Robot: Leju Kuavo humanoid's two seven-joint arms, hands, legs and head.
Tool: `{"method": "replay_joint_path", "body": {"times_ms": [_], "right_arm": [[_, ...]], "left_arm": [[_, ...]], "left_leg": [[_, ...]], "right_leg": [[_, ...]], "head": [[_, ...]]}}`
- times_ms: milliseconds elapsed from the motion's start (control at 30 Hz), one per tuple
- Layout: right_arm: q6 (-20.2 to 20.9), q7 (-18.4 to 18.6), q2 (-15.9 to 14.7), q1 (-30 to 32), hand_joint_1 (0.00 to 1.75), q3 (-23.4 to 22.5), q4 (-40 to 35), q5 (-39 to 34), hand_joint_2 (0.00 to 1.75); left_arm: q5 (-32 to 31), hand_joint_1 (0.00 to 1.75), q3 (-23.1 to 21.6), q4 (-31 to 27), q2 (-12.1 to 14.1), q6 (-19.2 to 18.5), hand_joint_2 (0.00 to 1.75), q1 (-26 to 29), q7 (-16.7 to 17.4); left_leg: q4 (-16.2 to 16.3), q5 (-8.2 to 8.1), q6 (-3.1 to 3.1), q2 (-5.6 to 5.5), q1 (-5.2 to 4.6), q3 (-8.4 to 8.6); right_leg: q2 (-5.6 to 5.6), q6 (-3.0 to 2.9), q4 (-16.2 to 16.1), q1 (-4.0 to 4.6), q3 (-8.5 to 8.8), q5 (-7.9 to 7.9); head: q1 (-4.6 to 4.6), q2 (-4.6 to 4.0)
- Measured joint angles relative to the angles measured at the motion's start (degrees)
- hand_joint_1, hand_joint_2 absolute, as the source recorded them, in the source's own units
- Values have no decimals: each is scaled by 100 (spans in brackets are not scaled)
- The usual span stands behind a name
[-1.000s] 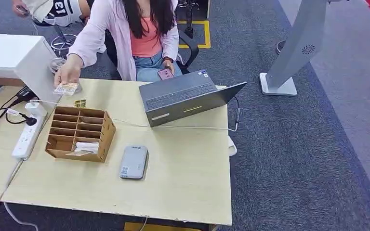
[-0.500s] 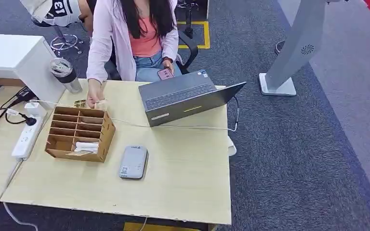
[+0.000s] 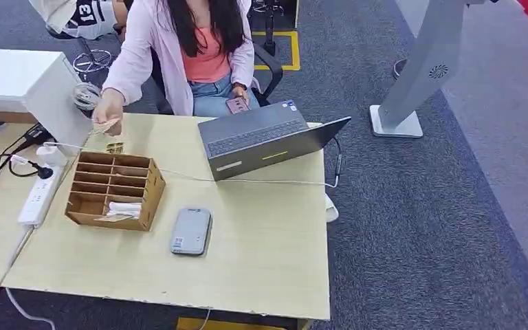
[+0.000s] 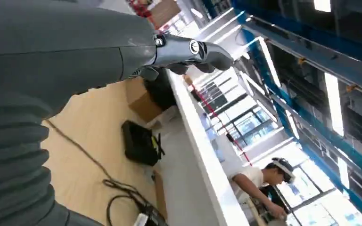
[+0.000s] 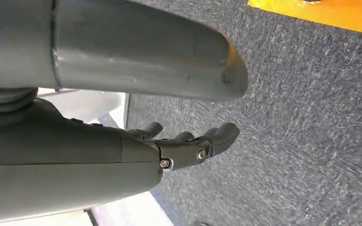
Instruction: Pass the card to the sensor for recognition and then transmit it.
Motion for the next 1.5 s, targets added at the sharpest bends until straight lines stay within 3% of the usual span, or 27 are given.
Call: {"method": "replay_joint_path", "body": {"times_ms": [100, 167, 233, 367, 567, 1000, 1033, 1067, 1500], "right_arm": [[11, -16, -2, 4, 0, 24, 2, 26, 0], [42, -70, -2, 7, 0, 35, 9, 112, 0], [74, -101, -2, -1, 0, 48, 9, 199, 0], [103, -136, -2, -2, 0, 61, 11, 306, 0], [98, -164, -2, -4, 0, 63, 17, 369, 0], [87, -182, -2, 2, 0, 66, 17, 385, 0], [81, -184, -2, 1, 0, 66, 17, 385, 0], [79, -188, -2, 1, 0, 63, 17, 385, 0], [52, -245, -2, 1, 0, 63, 20, 389, 0]], "left_arm": [[-565, 0, -290, 224, 187, 219, 175, -182, 243], [-1727, 0, -576, 627, 439, 519, 175, -455, 803], [-2662, 0, -920, 1239, 712, 575, 175, -872, 1330], [-3324, 0, -1465, 2266, 1013, 674, 175, -1577, 1683], [-3578, 0, -1935, 3070, 1098, 781, 175, -2106, 1816], [-3545, 0, -2112, 3495, 1105, 824, 175, -2164, 1827], [-3541, 31, -2119, 3507, 1105, 822, 175, -2159, 1827], [-3537, 175, -2130, 3506, 1105, 822, 175, -2151, 1827], [-3419, 175, -2248, 3443, 1105, 772, 175, -1997, 1823]], "left_leg": [[1, 0, 0, 12, 0, 1], [5, 1, 2, 7, 0, -5], [5, 4, 0, -4, 1, -11], [4, 6, -1, 13, 1, -11], [4, 6, 0, 16, -1, -16], [4, 6, 0, 16, 0, -18], [4, 6, 0, 16, 0, -18], [4, 6, 0, 16, 0, -18], [4, 5, 0, 16, 0, -20]], "right_leg": [[13, 0, 0, 0, -9, 0], [10, 0, -1, 0, -18, 0], [0, 0, 0, 1, -17, 0], [14, 1, 3, 1, -19, 9], [21, 7, 1, 0, -21, 13], [21, 7, -1, 0, -24, 13], [21, 7, -1, 0, -24, 13], [21, 7, -1, 0, -24, 13], [20, 7, -1, 0, -24, 13]], "head": [[2, 0], [4, 0], [9, 0], [6, 0], [7, 0], [4, 0], [4, 0], [4, 0], [2, 0]]}}
